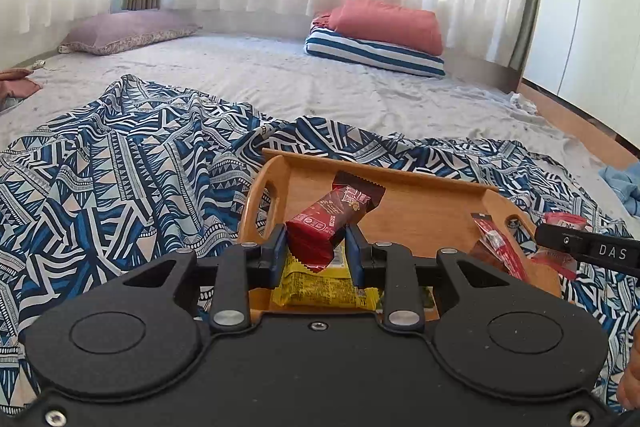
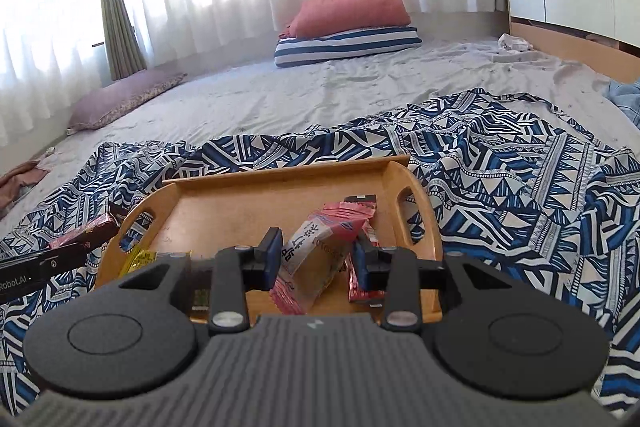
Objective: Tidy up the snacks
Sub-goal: 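Lower and release the chocolate bar with the left tool while the right releases its packet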
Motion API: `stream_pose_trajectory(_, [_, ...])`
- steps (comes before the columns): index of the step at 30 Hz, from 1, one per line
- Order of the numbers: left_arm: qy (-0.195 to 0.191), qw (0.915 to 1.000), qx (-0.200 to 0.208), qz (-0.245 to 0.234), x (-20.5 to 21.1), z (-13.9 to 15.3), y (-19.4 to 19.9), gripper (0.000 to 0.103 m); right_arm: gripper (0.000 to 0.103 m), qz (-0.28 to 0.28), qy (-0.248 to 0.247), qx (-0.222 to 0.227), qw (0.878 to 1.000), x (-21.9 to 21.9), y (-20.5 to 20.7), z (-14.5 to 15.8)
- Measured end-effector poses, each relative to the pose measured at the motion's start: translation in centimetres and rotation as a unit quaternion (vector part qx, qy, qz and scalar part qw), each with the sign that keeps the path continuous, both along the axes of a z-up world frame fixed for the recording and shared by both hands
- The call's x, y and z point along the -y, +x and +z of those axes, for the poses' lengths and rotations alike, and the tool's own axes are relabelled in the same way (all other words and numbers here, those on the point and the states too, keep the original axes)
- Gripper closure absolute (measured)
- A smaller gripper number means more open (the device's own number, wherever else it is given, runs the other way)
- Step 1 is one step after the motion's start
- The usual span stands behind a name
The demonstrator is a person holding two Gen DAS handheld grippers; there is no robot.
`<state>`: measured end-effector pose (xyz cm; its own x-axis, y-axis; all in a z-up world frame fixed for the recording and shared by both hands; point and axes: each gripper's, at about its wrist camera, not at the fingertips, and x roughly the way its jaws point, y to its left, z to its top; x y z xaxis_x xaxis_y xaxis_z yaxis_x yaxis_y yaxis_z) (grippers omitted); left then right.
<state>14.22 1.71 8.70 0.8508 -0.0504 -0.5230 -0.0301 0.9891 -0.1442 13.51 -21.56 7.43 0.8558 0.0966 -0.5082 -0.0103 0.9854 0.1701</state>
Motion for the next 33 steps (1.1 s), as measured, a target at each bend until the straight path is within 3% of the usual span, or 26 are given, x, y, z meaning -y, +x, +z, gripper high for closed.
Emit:
stream_pose_trajectory(14, [0.005, 0.9983, -0.050, 0.030, 0.5, -2.8, 8.8, 0.074, 0.063, 0.038, -0.001, -0.068, 0.997, -1.9, 8.5, -1.8])
stream_pose_trajectory(33, [0.026, 0.9958, -0.075, 0.046, 0.9, -5.9, 11.6, 0.074, 0.063, 0.051, -0.015, -0.108, 0.993, -3.7, 12.2, -5.0])
